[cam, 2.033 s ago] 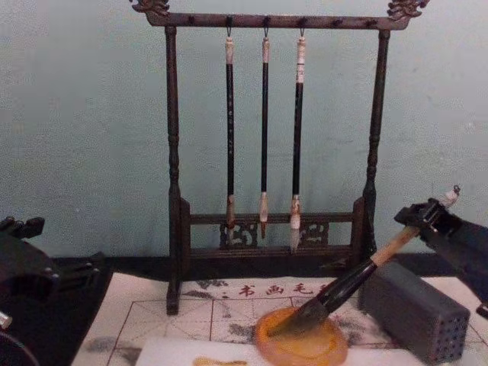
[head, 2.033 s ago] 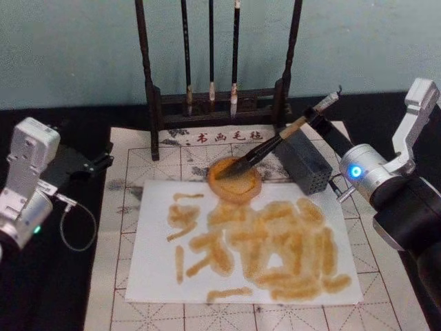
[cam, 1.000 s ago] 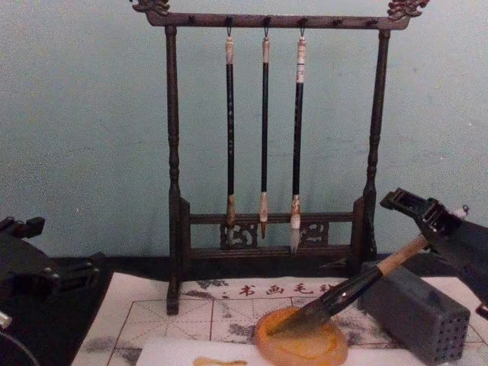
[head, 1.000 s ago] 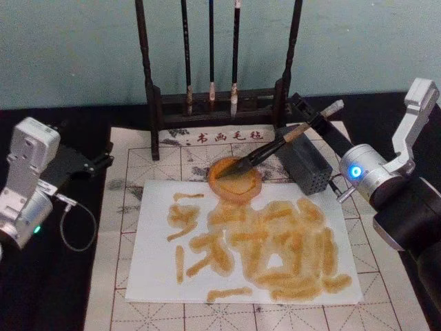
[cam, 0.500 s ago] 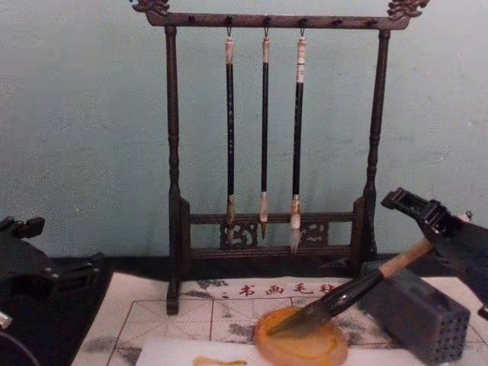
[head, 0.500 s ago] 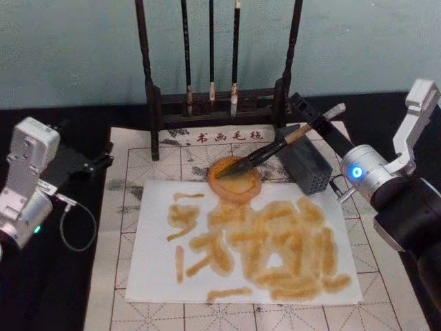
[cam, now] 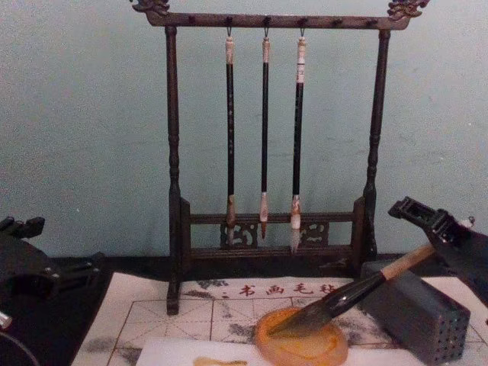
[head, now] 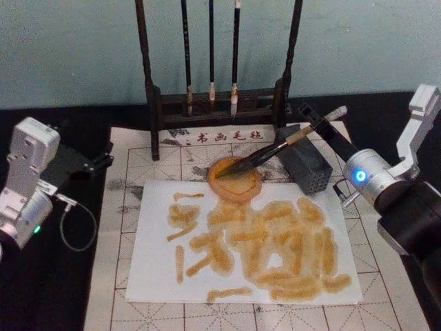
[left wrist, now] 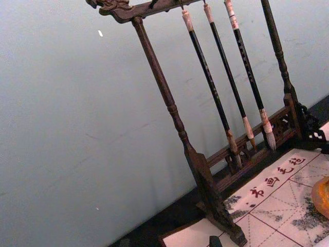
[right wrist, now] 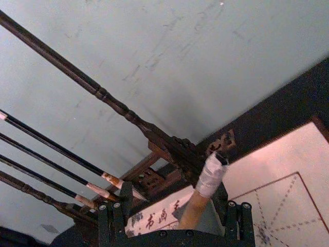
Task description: Pick up the brush from the inkstone, write on the paper, then place the brush back to its original position.
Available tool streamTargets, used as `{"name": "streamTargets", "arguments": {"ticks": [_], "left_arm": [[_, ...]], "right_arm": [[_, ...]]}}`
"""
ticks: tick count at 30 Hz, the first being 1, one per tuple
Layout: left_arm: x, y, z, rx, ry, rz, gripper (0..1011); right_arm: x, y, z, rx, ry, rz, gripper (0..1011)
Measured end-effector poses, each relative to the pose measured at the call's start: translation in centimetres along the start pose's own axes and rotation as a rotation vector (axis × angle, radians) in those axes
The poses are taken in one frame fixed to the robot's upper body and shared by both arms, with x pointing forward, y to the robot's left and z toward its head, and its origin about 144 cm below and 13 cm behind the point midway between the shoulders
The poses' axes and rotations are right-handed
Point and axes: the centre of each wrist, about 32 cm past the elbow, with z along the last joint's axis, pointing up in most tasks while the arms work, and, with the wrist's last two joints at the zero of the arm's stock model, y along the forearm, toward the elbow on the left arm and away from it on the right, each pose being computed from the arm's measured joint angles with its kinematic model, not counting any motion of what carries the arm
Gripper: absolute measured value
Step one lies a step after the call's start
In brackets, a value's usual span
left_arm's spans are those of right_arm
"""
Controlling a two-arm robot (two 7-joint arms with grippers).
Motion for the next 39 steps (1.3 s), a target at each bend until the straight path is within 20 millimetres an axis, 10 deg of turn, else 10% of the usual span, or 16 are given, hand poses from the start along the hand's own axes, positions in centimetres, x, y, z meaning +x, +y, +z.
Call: {"name": "streamTargets", "arguments": {"ticks": [27, 39], "left_arm": [[0.0, 0.0, 0.0, 0.0, 0.0, 0.0, 1001], [0.0, 0.0, 0.0, 0.0, 0.0, 0.0, 1001]], "right_arm": [[-0.4, -6.0, -0.8, -0.001, 0.049, -0.03, 1002], [-1.5, -8.6, -2.3, 0.001, -0.188, -0.008, 1002]]}}
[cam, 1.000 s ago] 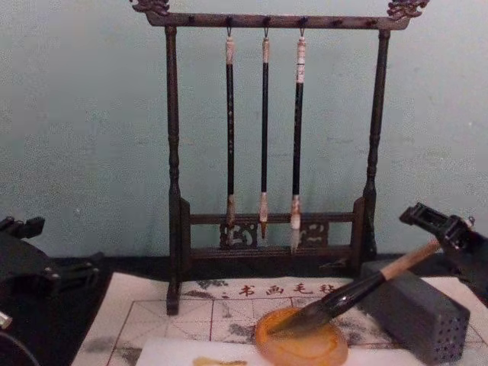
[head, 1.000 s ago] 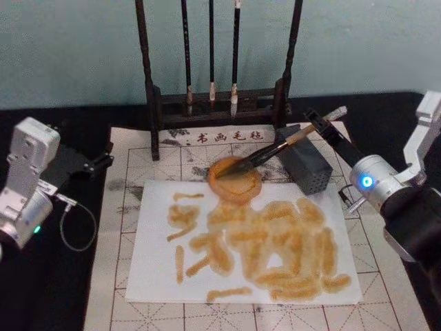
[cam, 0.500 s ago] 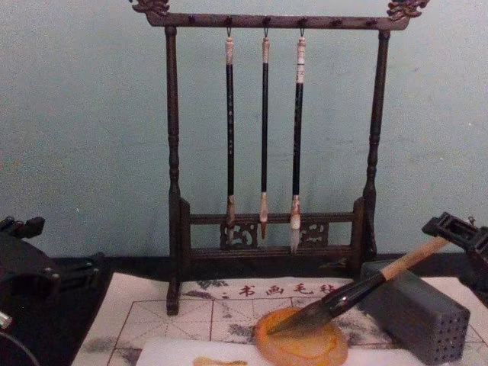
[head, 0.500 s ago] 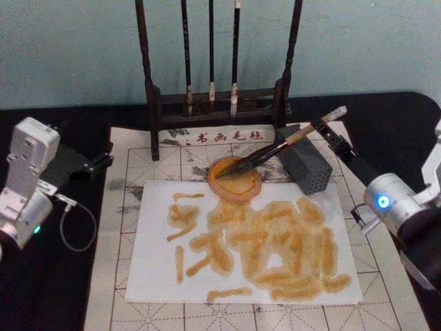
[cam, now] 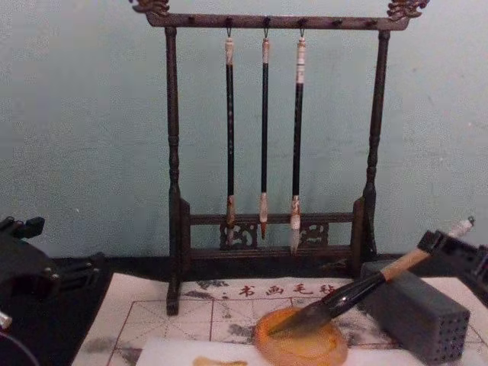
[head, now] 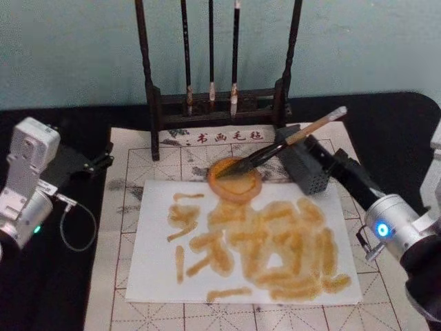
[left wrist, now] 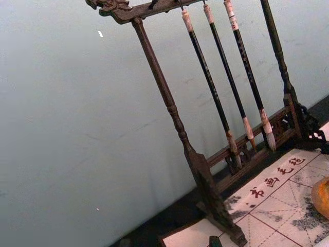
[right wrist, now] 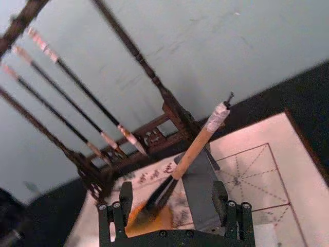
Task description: Pick up the brush from the inkstone, write on the paper, then place the brush back to its original position.
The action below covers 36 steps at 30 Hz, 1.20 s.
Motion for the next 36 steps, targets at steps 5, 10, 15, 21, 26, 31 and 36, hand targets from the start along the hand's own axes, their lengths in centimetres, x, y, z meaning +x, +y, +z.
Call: {"name": "streamTargets", "arguments": {"ticks": [5, 10, 15, 21, 26, 31, 36], "left_arm": [[0.0, 0.0, 0.0, 0.0, 0.0, 0.0, 1001], [0.0, 0.0, 0.0, 0.0, 0.0, 0.0, 1001], [0.0, 0.0, 0.0, 0.0, 0.0, 0.0, 1001], [0.0, 0.0, 0.0, 0.0, 0.0, 0.0, 1001], [0.0, 0.0, 0.0, 0.0, 0.0, 0.0, 1001], [0.0, 0.0, 0.0, 0.0, 0.0, 0.0, 1001], [0.0, 0.0, 0.0, 0.0, 0.0, 0.0, 1001]], "right_arm": [[-0.4, -0.4, -0.8, 0.0, -0.2, -0.006, 1002], [-0.7, -0.5, -1.5, -0.001, -0.373, -0.009, 1002], [-0.8, -0.4, -2.6, 0.004, -0.568, -0.02, 1002], [-0.7, -0.1, -3.5, 0.014, -0.73, -0.036, 1002], [-0.5, 0.0, -3.8, 0.016, -0.781, -0.043, 1002], [-0.5, 0.0, -3.8, 0.015, -0.777, -0.044, 1002], [-0.5, 0.0, -3.8, 0.015, -0.772, -0.043, 1002]]}}
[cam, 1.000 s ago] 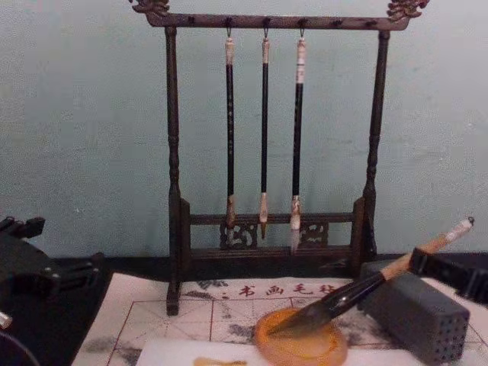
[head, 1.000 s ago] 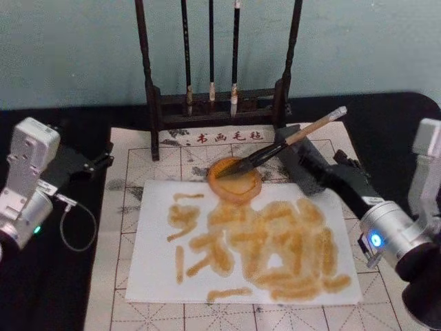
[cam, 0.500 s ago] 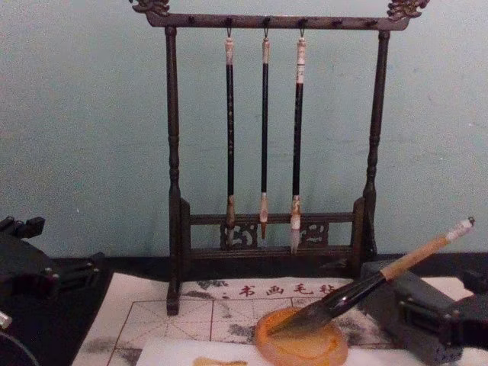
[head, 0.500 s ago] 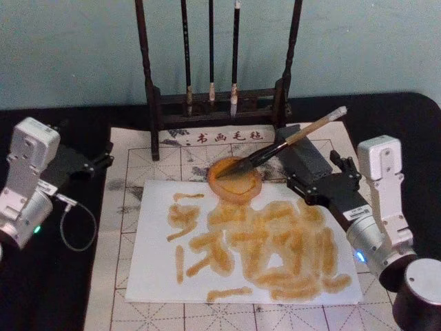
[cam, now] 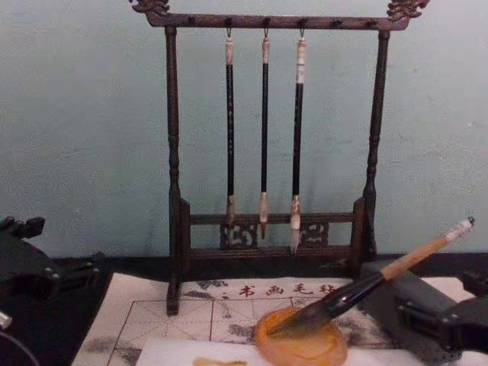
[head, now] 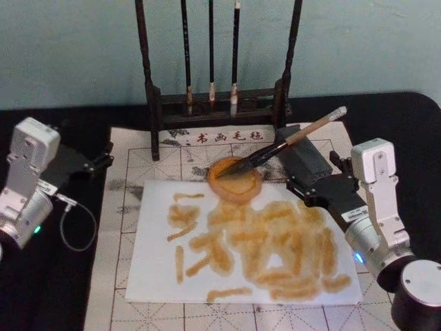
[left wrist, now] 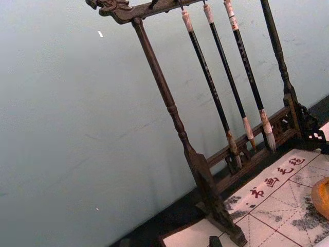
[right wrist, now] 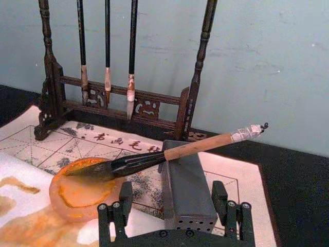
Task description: Pick up the brush from the inkstone, write on the paper, then place the brush back to its original position.
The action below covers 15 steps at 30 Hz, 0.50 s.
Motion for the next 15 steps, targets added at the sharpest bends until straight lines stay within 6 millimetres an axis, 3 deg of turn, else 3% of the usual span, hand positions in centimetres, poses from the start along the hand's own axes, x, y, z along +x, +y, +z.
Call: {"name": "streamTargets", "arguments": {"ticks": [15], "left_arm": [[0.0, 0.0, 0.0, 0.0, 0.0, 0.0, 1001]], "right_arm": [[0.01, -0.03, 0.04, 0.0, 0.008, 0.001, 1002]]}}
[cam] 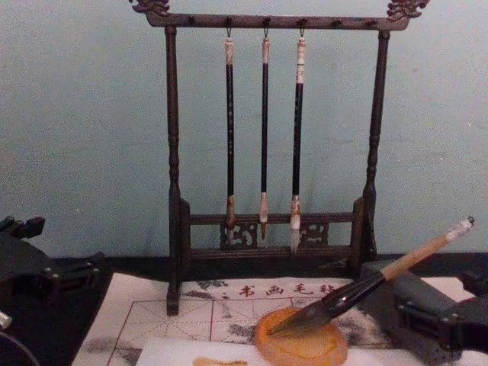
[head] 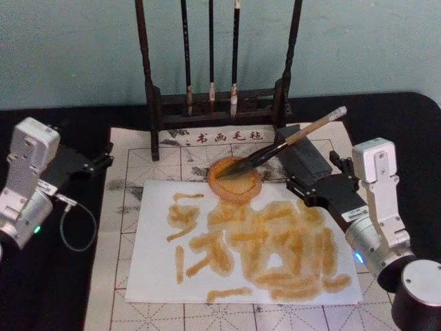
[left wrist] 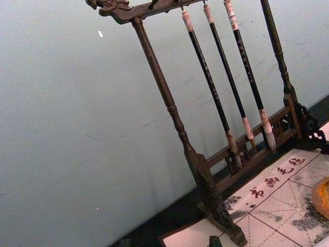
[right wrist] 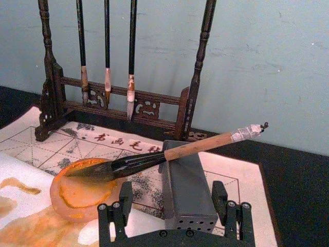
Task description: Pick up the brush from the inkstone, write on the paper, then place the brush back to its original position.
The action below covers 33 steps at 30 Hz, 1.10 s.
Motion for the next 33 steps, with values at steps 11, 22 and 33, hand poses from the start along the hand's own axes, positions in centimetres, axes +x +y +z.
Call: {"name": "streamTargets", "arguments": {"ticks": [11, 22, 33], "left_arm": [[0.0, 0.0, 0.0, 0.0, 0.0, 0.0, 1001], [0.0, 0.0, 0.0, 0.0, 0.0, 0.0, 1001], [0.0, 0.0, 0.0, 0.0, 0.0, 0.0, 1001]], "right_arm": [[0.0, -0.01, 0.03, 0.0, 0.002, 0.001, 1002], [0.0, -0.01, 0.03, 0.0, 0.003, 0.001, 1002], [0.0, -0.01, 0.02, 0.0, 0.003, 0.001, 1002]]}}
